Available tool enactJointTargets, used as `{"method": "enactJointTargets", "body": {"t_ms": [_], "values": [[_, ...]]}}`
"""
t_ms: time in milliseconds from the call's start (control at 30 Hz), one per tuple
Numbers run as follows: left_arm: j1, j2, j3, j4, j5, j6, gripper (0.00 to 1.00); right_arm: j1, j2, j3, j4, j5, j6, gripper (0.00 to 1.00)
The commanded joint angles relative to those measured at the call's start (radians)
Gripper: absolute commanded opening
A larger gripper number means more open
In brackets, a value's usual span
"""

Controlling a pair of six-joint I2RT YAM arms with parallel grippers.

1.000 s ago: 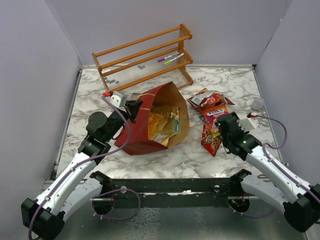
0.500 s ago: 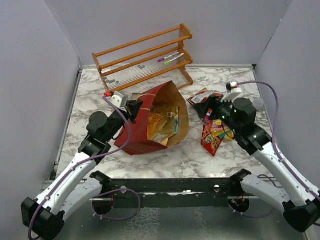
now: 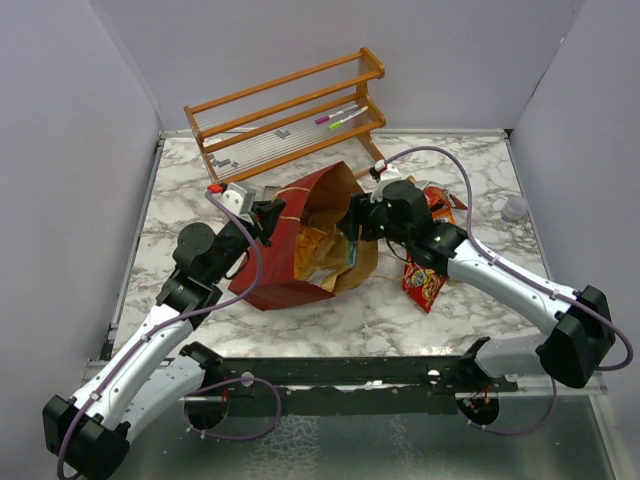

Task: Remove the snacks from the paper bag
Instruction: Take out the snack from the paper bag.

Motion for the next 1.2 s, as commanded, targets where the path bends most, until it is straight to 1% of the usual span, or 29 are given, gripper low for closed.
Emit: {"method": "enactJointTargets", "body": {"t_ms": [0,133,300,400,533,667,1000,1167], "values": [[0.004,-0.008,0.012,-0.006,-0.01,0.004,0.0,0.0,0.052,0.009,0.022,0.259,0.037,0.55],[0.004,-0.008,0.012,-0.006,-0.012,0.0,0.0,0.0,0.091,-0.016,0.083,0.302,0.037,0.55],[0.004,-0.013,0.011,-0.01,-0.02,0.001,0.0,0.0,0.149,-0.015,0.133,0.276,0.036,0.55],[0.004,-0.016,0.011,-0.012,-0.027,-0.001,0.0,0.0,0.184,-0.01,0.136,0.271,0.055,0.55],[0.005,-0.018,0.009,-0.012,-0.027,-0.003,0.0,0.001,0.219,0.001,0.111,0.303,0.085,0.56],[0.003,-0.018,0.009,-0.012,-0.027,-0.004,0.0,0.005,0.243,-0.011,0.127,0.305,0.089,0.56],[0.002,-0.021,0.008,-0.011,-0.029,-0.007,0.0,0.015,0.307,-0.042,0.252,0.212,0.119,0.56],[0.0,-0.022,0.007,-0.009,-0.029,-0.006,0.0,0.017,0.334,-0.064,0.334,0.193,0.141,0.54]]}}
